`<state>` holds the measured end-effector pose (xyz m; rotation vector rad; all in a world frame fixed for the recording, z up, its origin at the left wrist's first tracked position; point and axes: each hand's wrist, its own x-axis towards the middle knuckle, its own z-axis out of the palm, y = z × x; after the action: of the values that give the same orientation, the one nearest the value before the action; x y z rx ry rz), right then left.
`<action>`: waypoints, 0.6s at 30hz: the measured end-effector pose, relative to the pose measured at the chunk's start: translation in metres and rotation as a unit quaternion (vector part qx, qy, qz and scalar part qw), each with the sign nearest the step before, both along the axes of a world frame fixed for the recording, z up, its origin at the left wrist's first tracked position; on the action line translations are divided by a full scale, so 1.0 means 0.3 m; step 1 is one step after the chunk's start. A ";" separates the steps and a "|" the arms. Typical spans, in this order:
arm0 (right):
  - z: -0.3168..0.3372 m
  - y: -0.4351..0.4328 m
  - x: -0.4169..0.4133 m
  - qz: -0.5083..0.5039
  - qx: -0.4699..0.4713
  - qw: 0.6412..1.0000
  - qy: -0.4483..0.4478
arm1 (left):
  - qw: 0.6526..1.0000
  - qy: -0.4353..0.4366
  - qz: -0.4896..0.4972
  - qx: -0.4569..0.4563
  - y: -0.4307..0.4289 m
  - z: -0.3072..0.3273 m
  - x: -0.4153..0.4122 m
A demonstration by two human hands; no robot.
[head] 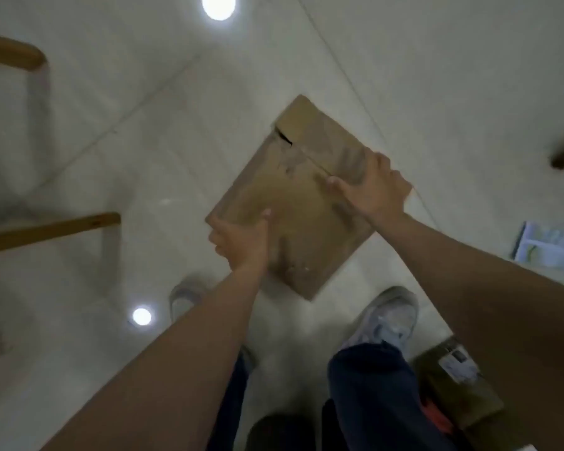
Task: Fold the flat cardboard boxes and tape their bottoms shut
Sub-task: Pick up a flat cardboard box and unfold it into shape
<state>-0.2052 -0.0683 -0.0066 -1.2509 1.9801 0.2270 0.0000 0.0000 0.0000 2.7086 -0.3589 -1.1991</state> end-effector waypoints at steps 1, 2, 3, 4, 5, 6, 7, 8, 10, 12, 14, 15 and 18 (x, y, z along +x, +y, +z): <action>-0.051 -0.010 -0.001 0.007 -0.011 1.000 0.006 | 0.999 0.004 0.045 0.010 0.005 -0.043 -0.016; -0.095 -0.019 -0.004 0.011 -0.013 1.000 0.021 | 0.996 0.011 0.087 0.033 0.016 -0.093 -0.022; -0.150 -0.023 -0.011 0.012 -0.012 0.999 0.031 | 0.990 0.028 0.129 0.051 0.025 -0.132 -0.029; -0.186 -0.027 -0.015 0.004 -0.010 0.999 0.035 | 0.983 0.047 0.168 0.062 0.038 -0.173 -0.035; -0.234 -0.029 -0.019 -0.004 -0.014 0.999 0.037 | 0.977 0.056 0.197 0.067 0.052 -0.207 -0.038; -0.263 -0.032 -0.020 -0.012 -0.016 0.999 0.039 | 0.972 0.059 0.214 0.071 0.057 -0.232 -0.038; -0.290 -0.035 -0.024 -0.019 -0.023 0.999 0.038 | 0.970 0.058 0.225 0.073 0.061 -0.253 -0.033; -0.297 -0.036 -0.024 -0.018 -0.028 0.999 0.040 | 0.972 0.048 0.216 0.081 0.064 -0.265 -0.028; -0.287 -0.032 -0.022 -0.030 -0.033 0.998 0.043 | 0.982 0.018 0.170 0.080 0.064 -0.267 -0.010; -0.238 -0.018 -0.013 -0.043 -0.039 0.996 0.066 | 0.991 -0.013 0.124 0.050 0.058 -0.229 0.019; -0.159 -0.011 -0.008 -0.049 -0.060 0.992 0.105 | 0.995 -0.024 0.094 0.011 0.031 -0.158 0.046; -0.109 -0.017 -0.005 -0.060 -0.069 0.989 0.113 | 0.997 -0.025 0.075 -0.008 0.006 -0.109 0.055; 0.075 -0.082 -0.007 -0.111 -0.083 0.985 0.101 | 0.998 -0.021 0.030 -0.059 -0.096 0.064 0.075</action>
<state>-0.2071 -0.0929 0.0158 -1.1320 2.3363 0.0818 0.0224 -0.0287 0.0193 2.6276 -0.3411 -1.0711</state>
